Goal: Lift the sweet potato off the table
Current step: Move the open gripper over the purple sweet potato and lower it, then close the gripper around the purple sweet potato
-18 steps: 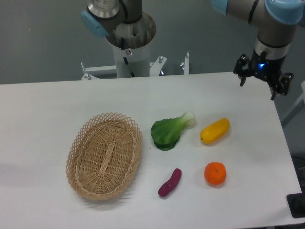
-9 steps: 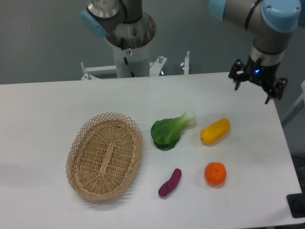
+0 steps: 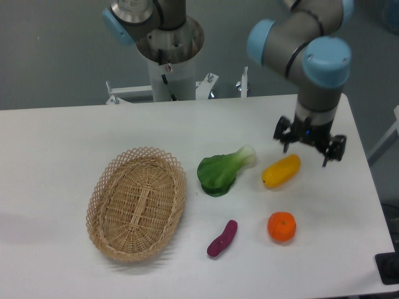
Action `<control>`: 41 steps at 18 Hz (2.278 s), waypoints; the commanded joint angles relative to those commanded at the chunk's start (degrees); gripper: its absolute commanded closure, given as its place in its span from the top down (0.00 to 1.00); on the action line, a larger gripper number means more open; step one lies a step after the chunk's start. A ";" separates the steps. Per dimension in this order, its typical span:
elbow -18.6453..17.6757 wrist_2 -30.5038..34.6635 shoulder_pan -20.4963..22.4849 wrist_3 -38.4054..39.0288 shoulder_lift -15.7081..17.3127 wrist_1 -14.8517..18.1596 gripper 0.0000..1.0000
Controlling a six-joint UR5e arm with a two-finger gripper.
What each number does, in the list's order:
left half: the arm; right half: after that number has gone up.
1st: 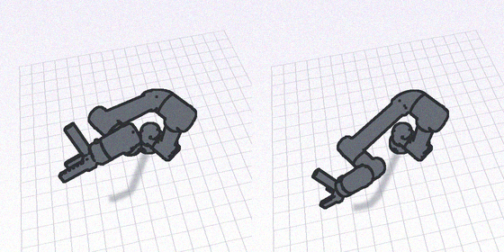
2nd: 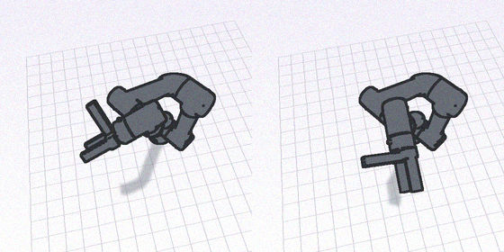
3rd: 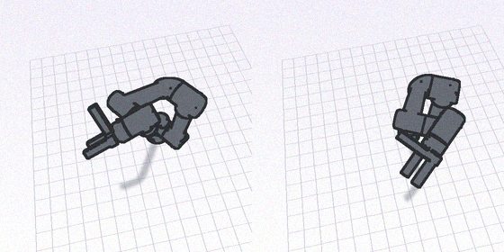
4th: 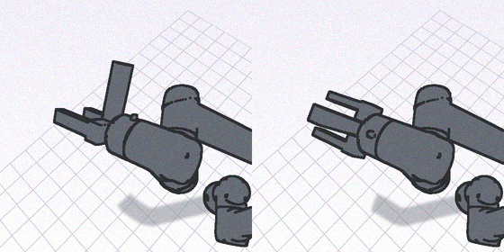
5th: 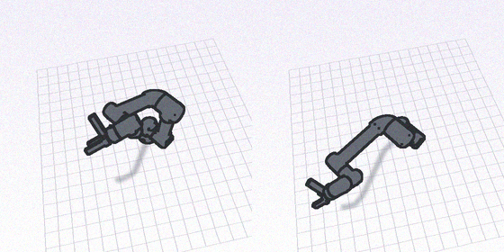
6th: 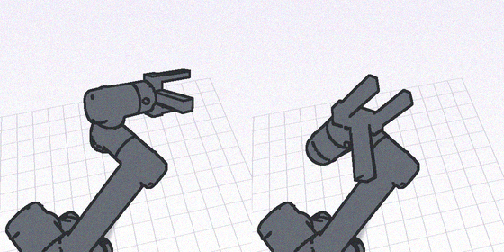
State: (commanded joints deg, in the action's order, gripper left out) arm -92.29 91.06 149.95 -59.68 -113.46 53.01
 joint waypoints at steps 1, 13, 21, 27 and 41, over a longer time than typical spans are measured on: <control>0.18 -1.48 -0.62 -0.08 -0.97 -1.40 1.00; -0.26 -4.93 -9.76 -0.52 -7.83 -8.44 1.00; -0.87 -4.84 -12.75 1.06 -11.96 -14.07 1.00; -1.14 -4.22 -13.37 2.47 -13.28 -16.01 1.00; -0.52 -1.85 -13.46 1.85 -12.58 -16.01 0.28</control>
State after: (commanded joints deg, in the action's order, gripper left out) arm -92.81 89.21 136.50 -57.83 -126.04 37.00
